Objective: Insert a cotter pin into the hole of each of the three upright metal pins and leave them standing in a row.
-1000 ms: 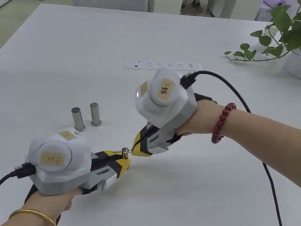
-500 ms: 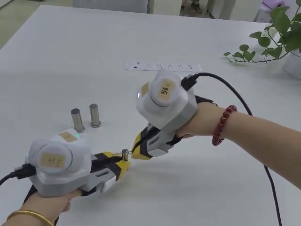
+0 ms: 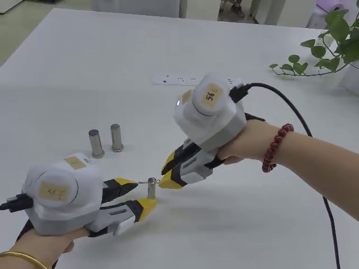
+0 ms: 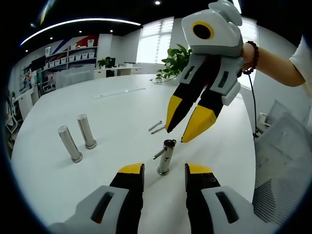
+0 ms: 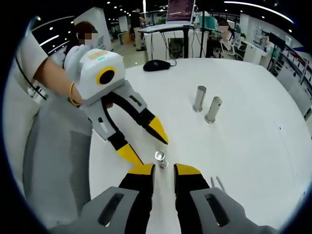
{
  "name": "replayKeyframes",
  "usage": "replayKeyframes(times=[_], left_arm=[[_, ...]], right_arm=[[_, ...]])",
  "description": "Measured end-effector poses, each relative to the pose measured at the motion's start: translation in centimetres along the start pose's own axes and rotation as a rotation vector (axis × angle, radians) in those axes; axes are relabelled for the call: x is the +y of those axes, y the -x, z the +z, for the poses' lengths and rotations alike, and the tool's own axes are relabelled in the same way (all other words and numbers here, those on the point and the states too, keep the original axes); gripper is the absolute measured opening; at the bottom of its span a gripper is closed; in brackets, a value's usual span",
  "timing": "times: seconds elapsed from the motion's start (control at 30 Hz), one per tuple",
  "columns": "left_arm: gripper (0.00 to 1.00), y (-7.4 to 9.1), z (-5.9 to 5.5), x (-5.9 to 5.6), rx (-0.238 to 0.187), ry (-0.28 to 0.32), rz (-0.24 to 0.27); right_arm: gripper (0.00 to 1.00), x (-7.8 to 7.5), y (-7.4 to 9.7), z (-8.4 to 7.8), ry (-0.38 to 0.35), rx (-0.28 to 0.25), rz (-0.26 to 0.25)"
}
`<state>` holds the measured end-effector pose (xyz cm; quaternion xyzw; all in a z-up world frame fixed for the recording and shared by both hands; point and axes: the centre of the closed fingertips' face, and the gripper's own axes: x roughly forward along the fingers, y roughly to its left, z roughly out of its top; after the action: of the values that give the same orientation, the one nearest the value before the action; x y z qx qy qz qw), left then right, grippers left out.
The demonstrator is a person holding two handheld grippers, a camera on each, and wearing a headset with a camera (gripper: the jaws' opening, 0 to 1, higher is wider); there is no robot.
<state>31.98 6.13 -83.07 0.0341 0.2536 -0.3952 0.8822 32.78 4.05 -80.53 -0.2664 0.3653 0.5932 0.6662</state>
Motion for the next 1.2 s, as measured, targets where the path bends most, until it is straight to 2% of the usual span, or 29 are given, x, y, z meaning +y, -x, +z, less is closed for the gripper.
replayKeyframes(times=[0.17,0.33,0.5,0.67,0.9,1.0,1.1,1.2], left_arm=[[0.40,0.7,0.3,-0.1,-0.011,-0.017,0.002],[0.46,1.6,0.6,-0.1,-0.029,0.003,0.010],[0.55,2.6,1.3,0.0,-0.067,0.015,0.018],[0.63,3.6,1.6,-0.1,-0.079,-0.002,0.031],[0.75,4.7,1.9,-0.6,-0.096,-0.004,0.038],[0.80,4.9,2.0,-0.5,-0.103,0.003,0.042],[0.86,5.2,2.2,-0.4,-0.116,0.011,0.044],[0.90,5.3,2.5,-0.3,-0.127,0.018,0.048]], right_arm=[[0.19,0.1,0.5,0.9,-0.026,-0.037,-0.003],[0.23,-0.2,0.7,2.2,-0.054,-0.095,-0.023],[0.27,-1.0,0.5,3.8,-0.031,-0.147,-0.063],[0.30,-1.5,0.2,5.3,-0.033,-0.197,-0.085],[0.31,-3.4,-0.5,7.1,-0.069,-0.267,-0.139],[0.31,-4.1,-0.8,7.6,-0.082,-0.293,-0.148],[0.30,-5.7,-1.7,8.1,-0.095,-0.318,-0.154],[0.30,-6.3,-2.2,8.5,-0.108,-0.339,-0.165]])
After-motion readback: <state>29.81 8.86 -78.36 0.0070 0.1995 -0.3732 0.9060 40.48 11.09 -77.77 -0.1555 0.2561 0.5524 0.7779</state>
